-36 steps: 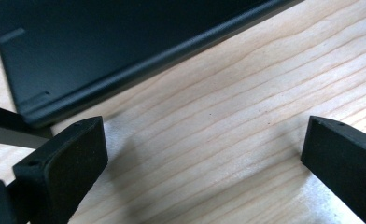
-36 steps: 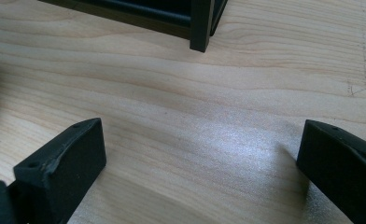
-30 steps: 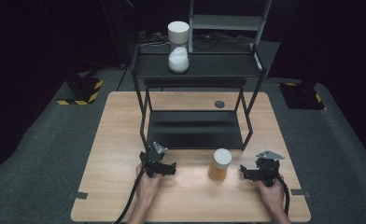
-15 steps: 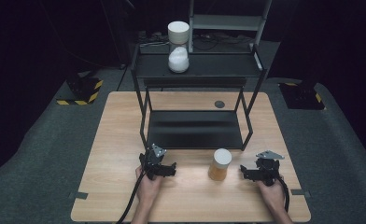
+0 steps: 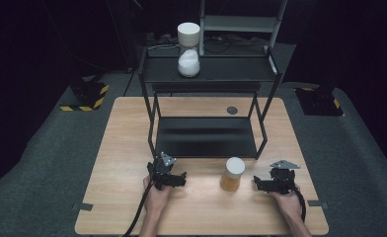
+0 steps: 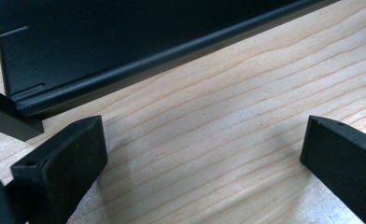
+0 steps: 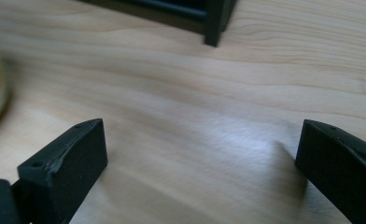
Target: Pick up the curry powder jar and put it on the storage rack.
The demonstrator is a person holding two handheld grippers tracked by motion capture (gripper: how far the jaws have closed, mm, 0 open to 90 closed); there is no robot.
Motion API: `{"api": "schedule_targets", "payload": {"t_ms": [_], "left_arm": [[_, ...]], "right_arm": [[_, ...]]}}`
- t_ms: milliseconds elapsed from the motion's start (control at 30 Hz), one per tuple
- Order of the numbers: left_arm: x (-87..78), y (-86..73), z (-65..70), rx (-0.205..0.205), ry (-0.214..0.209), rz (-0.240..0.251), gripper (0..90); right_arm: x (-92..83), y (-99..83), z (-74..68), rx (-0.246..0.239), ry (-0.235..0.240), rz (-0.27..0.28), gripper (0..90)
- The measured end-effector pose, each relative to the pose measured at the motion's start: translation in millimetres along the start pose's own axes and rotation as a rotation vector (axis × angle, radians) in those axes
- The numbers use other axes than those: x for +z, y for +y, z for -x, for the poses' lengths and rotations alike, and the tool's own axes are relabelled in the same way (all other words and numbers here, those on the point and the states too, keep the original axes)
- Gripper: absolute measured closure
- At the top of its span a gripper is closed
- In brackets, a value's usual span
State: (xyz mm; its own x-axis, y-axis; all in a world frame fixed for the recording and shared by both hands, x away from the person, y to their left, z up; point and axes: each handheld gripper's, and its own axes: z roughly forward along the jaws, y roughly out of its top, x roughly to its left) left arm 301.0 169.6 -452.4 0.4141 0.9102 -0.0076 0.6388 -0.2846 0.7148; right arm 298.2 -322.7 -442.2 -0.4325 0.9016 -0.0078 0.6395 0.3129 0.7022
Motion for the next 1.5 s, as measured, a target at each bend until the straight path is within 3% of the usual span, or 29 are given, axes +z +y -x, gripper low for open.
{"api": "schedule_targets", "payload": {"t_ms": [67,367,700,1000,1500], "left_arm": [[0.0,0.0,0.0,0.000,0.000,0.000,0.4],[0.0,0.0,0.1,0.000,0.000,0.000,0.4],[0.0,0.0,0.0,0.000,0.000,0.000,0.4],[0.0,0.0,0.0,0.000,0.000,0.000,0.4],[0.0,-0.1,0.0,0.000,0.000,0.000,0.4]], "right_arm": [[-3.0,-1.1,-1.3,-0.032,0.020,0.003,1.8],[-12.8,-1.9,3.9,-0.126,0.201,0.003,1.8],[-13.7,13.4,1.6,-0.169,0.331,0.014,1.8],[-9.6,38.8,-15.1,-0.241,0.382,0.011,3.0],[-4.0,67.1,-33.2,-0.294,0.410,0.036,9.6]]}}
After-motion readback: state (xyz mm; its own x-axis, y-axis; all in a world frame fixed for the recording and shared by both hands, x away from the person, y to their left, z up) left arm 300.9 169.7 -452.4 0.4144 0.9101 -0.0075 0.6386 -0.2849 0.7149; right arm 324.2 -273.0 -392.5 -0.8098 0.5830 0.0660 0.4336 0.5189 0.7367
